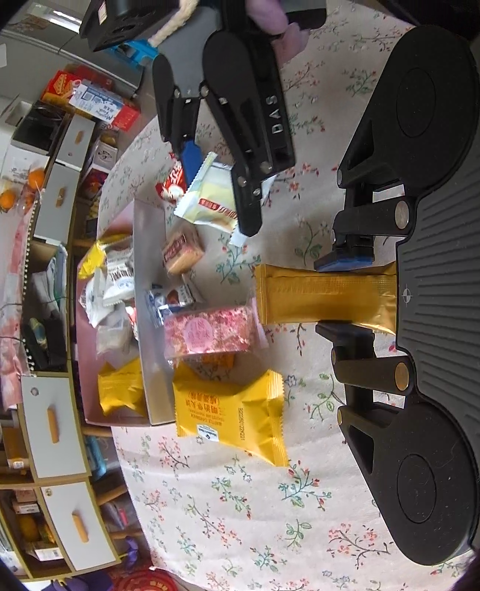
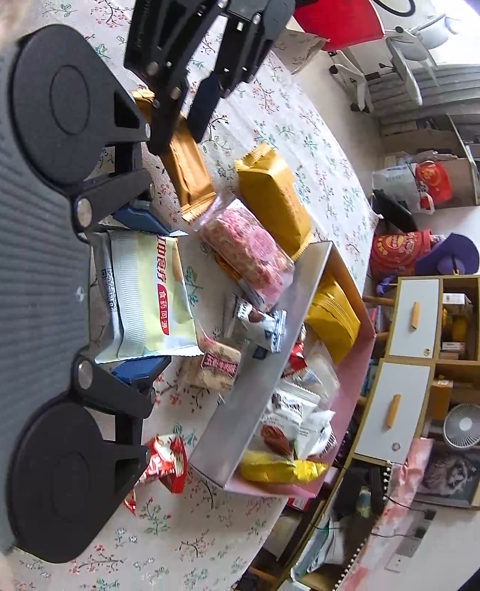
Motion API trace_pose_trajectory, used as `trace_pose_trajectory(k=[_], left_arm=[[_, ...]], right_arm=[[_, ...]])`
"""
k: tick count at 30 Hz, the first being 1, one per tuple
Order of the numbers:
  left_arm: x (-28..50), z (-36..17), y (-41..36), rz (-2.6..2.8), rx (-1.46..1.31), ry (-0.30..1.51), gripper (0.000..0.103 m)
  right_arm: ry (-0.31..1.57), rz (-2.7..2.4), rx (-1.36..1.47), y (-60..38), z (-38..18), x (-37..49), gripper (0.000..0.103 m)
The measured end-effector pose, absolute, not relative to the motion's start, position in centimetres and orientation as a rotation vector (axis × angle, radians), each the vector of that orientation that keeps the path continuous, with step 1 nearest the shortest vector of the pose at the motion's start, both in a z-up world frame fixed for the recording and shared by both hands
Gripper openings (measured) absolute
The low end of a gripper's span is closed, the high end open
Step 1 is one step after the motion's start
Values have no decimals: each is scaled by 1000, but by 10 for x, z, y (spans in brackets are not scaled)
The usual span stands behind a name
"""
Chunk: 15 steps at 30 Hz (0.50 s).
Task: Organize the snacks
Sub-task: 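Carry the gold bar and white wafer packet into the pink box and open both tools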
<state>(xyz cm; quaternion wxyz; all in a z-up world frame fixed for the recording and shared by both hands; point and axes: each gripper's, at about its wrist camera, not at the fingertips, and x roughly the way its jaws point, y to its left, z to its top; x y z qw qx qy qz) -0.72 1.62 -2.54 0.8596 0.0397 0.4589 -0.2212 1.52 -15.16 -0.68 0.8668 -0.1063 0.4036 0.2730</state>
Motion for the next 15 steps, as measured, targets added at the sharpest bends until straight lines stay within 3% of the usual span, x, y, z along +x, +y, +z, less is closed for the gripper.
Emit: trace_pose_trajectory(k=[15], left_arm=[[40,15,7,-442,-14,867,26]], right_arm=[[781,442,-108,-188,15,67,64]])
